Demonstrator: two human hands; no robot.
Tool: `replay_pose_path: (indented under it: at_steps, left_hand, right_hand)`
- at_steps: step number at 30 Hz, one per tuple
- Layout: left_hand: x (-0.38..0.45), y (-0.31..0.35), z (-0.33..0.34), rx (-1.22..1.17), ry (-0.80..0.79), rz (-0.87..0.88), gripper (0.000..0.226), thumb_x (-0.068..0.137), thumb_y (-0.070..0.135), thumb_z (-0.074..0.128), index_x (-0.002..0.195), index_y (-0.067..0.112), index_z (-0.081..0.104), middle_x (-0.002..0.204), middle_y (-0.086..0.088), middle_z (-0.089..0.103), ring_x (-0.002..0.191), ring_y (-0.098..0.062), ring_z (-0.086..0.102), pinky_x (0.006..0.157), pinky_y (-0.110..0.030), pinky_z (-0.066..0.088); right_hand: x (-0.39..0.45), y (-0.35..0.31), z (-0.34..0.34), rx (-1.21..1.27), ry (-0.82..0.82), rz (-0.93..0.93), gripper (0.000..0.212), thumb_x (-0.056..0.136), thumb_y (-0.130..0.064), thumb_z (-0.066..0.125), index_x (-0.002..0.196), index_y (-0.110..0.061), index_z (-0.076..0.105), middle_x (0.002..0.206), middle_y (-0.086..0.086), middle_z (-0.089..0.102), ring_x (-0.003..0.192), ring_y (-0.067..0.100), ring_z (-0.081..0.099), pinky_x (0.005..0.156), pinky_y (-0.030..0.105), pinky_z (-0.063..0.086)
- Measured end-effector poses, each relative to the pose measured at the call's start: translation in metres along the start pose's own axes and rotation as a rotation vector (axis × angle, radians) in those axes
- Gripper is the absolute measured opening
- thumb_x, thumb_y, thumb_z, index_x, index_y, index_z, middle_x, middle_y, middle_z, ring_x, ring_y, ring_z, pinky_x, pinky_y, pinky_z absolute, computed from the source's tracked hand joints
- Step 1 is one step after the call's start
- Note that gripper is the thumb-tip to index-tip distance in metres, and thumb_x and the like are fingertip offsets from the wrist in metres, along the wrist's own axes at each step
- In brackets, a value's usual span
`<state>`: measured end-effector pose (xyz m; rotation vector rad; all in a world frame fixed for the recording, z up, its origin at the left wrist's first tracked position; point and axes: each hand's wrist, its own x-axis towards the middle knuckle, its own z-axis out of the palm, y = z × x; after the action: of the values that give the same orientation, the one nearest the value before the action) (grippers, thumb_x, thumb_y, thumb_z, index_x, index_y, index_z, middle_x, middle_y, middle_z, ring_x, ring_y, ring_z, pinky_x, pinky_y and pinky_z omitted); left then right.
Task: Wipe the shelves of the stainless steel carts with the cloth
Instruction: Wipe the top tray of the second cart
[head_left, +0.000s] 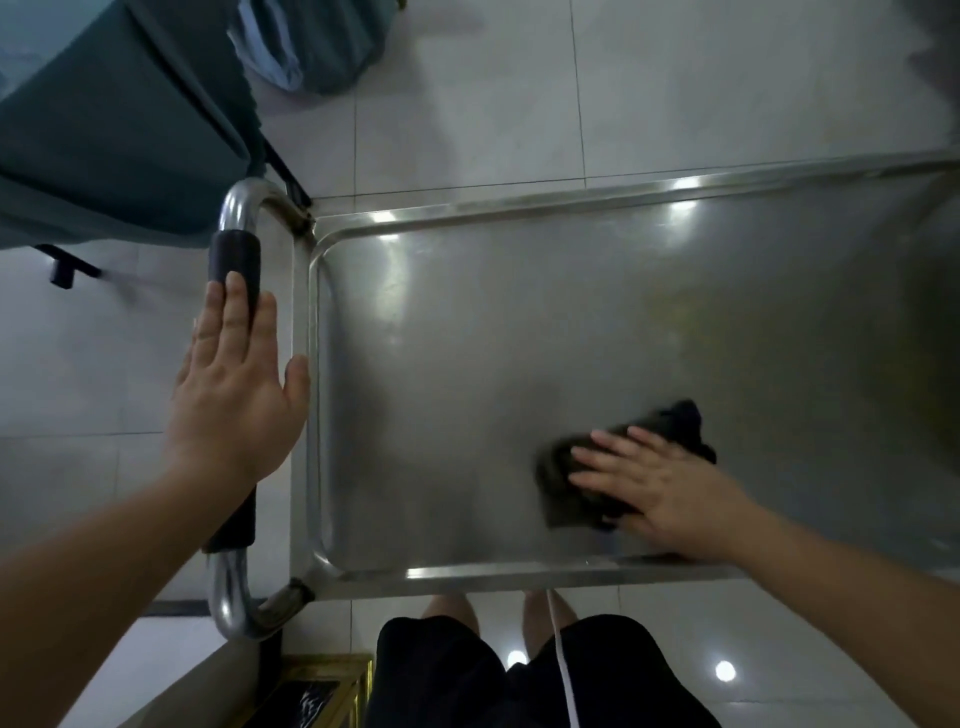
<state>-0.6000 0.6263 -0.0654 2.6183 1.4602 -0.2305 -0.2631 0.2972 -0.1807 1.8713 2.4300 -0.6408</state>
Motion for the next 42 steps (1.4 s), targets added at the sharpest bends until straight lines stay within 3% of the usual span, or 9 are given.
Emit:
replay_pose_path:
  at_steps: [3,8,13,21,27,32,34,38,42]
  left_hand:
    - [0.000,-0.002,0.001,0.016,0.007,0.007,0.075,0.109,0.059,0.019,0.170,0.018,0.005,0.177,0.001,-0.018,0.160,-0.013,-0.022,0.128,-0.050,0.002]
    - [0.002,-0.005,0.008,0.032,0.036,0.005,0.075,0.109,0.059,0.019,0.170,0.016,0.007,0.177,0.001,-0.015,0.161,-0.014,-0.020,0.127,-0.048,0.001]
    - [0.003,-0.008,0.009,0.036,0.049,0.015,0.074,0.110,0.059,0.019,0.170,0.017,0.006,0.177,0.002,-0.016,0.160,-0.013,-0.021,0.127,-0.047,0.001]
    - [0.005,-0.008,0.011,-0.011,0.073,0.017,0.073,0.110,0.059,0.020,0.169,0.019,0.006,0.177,0.002,-0.013,0.161,-0.012,-0.019,0.127,-0.045,0.000]
    - [0.006,-0.012,0.013,-0.094,0.093,0.046,0.073,0.110,0.060,0.018,0.169,0.020,0.005,0.177,0.004,-0.012,0.160,-0.009,-0.020,0.128,-0.046,0.002]
    - [0.005,-0.011,0.011,-0.128,0.099,0.058,0.072,0.110,0.057,0.020,0.169,0.019,0.006,0.178,0.002,-0.009,0.161,-0.012,-0.016,0.130,-0.042,0.000]
    - [0.005,-0.010,0.007,-0.136,0.084,0.067,0.072,0.110,0.055,0.019,0.170,0.018,0.006,0.178,0.000,-0.009,0.162,-0.014,-0.015,0.130,-0.041,-0.002]
    - [0.003,-0.006,0.000,-0.141,0.078,0.083,0.071,0.111,0.050,0.020,0.170,0.013,0.006,0.178,-0.007,-0.006,0.163,-0.019,-0.012,0.132,-0.042,-0.002]
    - [0.001,-0.005,-0.002,-0.145,0.070,0.102,0.071,0.112,0.048,0.019,0.169,0.011,0.004,0.178,-0.009,-0.007,0.163,-0.021,-0.012,0.132,-0.041,-0.003]
  right_hand:
    - [0.048,0.065,-0.038,0.051,0.080,0.160,0.057,0.100,-0.050,0.049,0.151,-0.026,0.054,0.163,-0.001,0.042,0.152,0.028,0.037,0.123,0.049,0.027]
    - [0.137,0.164,-0.101,0.080,0.086,0.494,0.059,0.106,-0.047,0.043,0.162,-0.028,0.033,0.173,-0.001,0.022,0.159,0.025,0.019,0.129,0.048,0.014]
    - [0.159,0.173,-0.116,0.141,0.084,0.601,0.062,0.108,-0.047,0.042,0.165,-0.028,0.025,0.175,0.000,0.013,0.161,0.027,0.011,0.130,0.046,0.009]
    - [0.023,0.039,-0.041,0.146,0.106,0.520,0.066,0.100,-0.051,0.036,0.158,-0.021,0.043,0.169,0.005,0.033,0.155,0.034,0.030,0.125,0.054,0.021]
    - [-0.068,-0.078,0.025,0.188,0.066,0.663,0.064,0.107,-0.056,0.023,0.162,-0.024,0.034,0.172,-0.001,0.023,0.161,0.021,0.011,0.130,0.044,0.009]
    - [0.009,-0.164,0.043,0.245,0.225,0.915,0.064,0.103,-0.048,0.036,0.160,-0.018,0.040,0.170,0.008,0.030,0.156,0.033,0.028,0.124,0.057,0.024]
    - [0.065,-0.213,0.047,0.227,0.280,0.871,0.063,0.100,-0.044,0.045,0.157,-0.016,0.046,0.167,0.009,0.035,0.154,0.036,0.032,0.122,0.058,0.028]
    - [0.174,-0.305,0.053,0.267,0.234,0.604,0.063,0.104,-0.047,0.042,0.163,-0.030,0.030,0.173,-0.006,0.020,0.162,0.021,0.005,0.127,0.052,0.014]
    - [0.208,-0.320,0.053,0.293,0.211,0.463,0.059,0.106,-0.047,0.036,0.163,-0.035,0.024,0.173,-0.012,0.018,0.161,0.013,0.001,0.127,0.046,0.006]
